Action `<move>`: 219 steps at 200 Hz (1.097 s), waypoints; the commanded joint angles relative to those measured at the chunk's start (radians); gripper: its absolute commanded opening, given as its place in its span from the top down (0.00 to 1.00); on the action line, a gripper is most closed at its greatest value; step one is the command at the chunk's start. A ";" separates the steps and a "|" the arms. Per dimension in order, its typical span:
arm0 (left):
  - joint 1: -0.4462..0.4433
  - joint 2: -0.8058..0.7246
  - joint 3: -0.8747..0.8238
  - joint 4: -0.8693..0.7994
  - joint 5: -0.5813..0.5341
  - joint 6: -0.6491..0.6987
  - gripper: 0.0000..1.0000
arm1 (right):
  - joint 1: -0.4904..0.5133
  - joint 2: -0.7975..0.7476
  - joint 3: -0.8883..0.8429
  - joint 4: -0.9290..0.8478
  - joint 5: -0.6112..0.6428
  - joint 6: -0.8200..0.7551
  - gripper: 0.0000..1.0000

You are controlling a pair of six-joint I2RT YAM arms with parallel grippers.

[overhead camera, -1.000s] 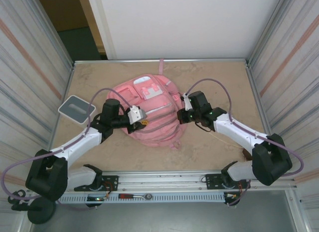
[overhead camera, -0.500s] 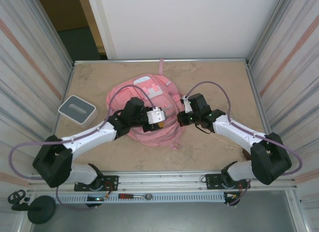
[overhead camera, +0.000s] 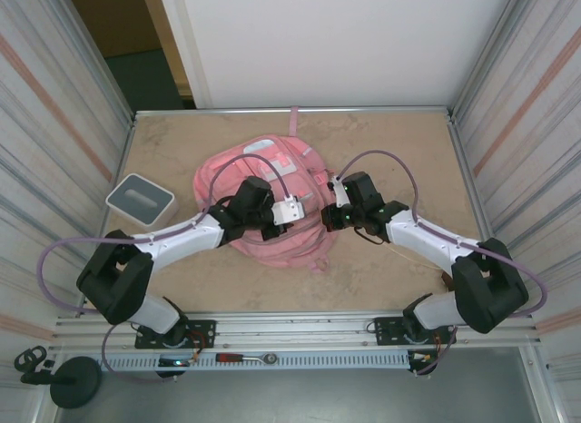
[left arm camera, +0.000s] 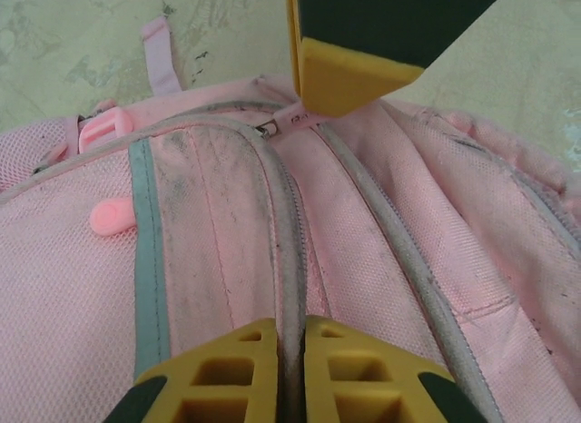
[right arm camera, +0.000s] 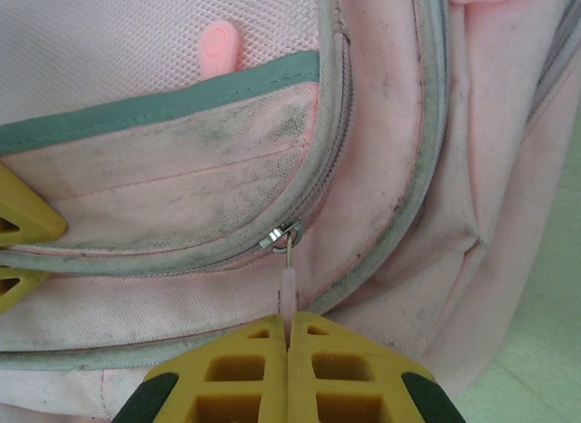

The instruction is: Pack the student bag

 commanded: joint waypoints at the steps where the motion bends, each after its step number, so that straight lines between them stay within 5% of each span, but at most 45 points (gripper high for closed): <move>1: 0.018 -0.057 -0.026 0.044 0.135 -0.009 1.00 | 0.002 0.021 -0.023 0.079 -0.062 -0.016 0.99; 106: 0.024 -0.070 -0.036 0.051 0.167 -0.019 1.00 | 0.012 0.039 -0.070 0.150 -0.063 0.006 0.86; 145: 0.040 -0.097 -0.055 0.050 0.196 -0.019 1.00 | 0.013 0.036 -0.061 0.127 -0.016 0.006 0.95; 219: 0.185 -0.263 -0.136 0.062 0.586 0.002 1.00 | -0.010 -0.133 -0.050 -0.043 0.161 0.027 1.00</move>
